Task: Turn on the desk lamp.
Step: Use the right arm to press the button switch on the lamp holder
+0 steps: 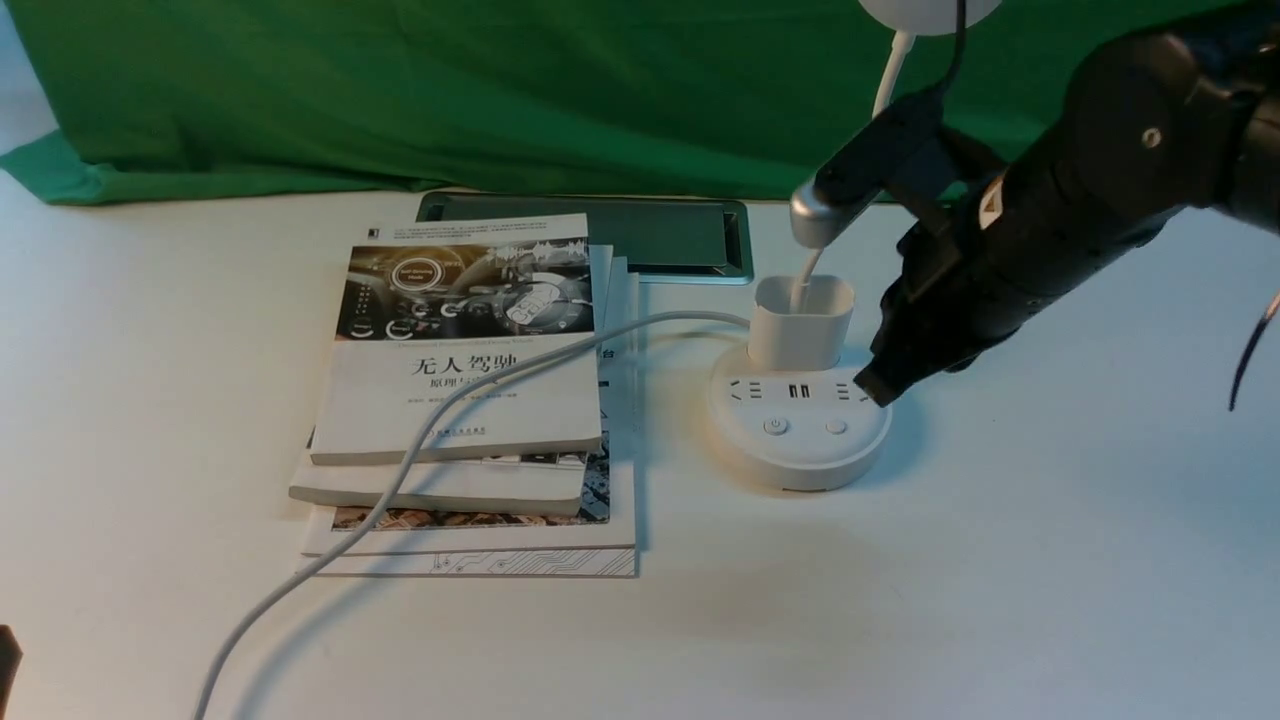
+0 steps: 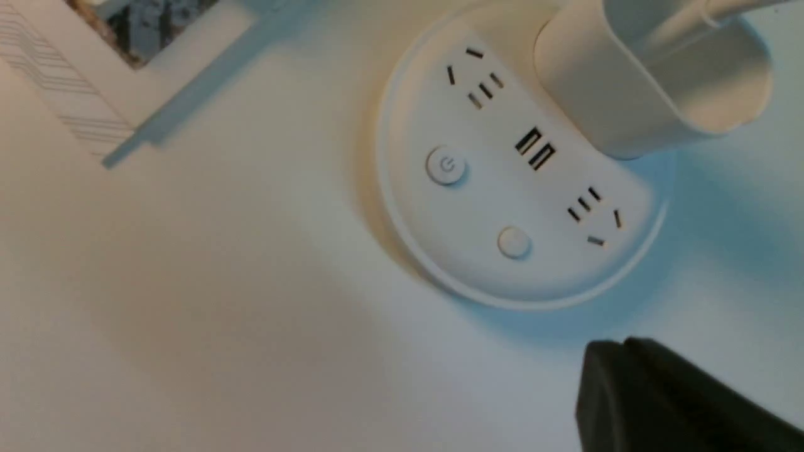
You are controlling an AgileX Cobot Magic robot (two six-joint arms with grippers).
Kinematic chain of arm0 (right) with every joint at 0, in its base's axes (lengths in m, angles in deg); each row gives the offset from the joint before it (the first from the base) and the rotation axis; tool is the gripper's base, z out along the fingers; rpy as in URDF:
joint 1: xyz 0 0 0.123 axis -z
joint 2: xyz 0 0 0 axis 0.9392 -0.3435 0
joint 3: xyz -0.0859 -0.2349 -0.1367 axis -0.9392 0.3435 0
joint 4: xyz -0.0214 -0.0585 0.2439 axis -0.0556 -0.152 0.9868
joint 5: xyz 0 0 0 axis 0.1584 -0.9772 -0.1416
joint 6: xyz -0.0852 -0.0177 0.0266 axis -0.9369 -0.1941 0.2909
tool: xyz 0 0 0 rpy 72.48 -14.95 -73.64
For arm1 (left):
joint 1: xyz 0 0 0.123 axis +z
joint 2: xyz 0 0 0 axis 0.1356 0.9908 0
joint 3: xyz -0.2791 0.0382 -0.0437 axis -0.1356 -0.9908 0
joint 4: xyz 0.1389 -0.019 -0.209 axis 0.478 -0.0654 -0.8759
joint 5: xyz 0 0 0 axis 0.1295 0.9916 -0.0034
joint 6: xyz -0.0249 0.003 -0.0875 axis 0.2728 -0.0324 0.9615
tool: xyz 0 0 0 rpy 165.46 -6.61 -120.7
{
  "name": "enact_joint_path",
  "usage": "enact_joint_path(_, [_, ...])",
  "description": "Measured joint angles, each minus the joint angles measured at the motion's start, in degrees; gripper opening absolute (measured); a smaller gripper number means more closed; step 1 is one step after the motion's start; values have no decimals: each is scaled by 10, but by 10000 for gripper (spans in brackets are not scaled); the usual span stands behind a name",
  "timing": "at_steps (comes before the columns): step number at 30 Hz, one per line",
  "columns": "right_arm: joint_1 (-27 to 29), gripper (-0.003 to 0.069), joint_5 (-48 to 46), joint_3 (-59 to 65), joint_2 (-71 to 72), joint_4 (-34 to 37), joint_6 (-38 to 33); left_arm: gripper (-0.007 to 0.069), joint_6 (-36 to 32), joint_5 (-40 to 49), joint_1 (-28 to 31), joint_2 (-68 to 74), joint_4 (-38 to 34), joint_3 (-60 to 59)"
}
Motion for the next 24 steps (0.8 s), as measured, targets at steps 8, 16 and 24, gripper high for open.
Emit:
enact_joint_path(8, [8, 28, 59, 0, -75, -4, 17, 21, 0, 0, 0, 0, 0, 0])
enact_joint_path(16, [19, 28, 82, 0, -107, -1, 23, 21, 0, 0, 0, 0, 0, 0])
enact_joint_path(24, [19, 28, 106, 0, -123, 18, 24, 21, 0, 0, 0, 0, 0, 0])
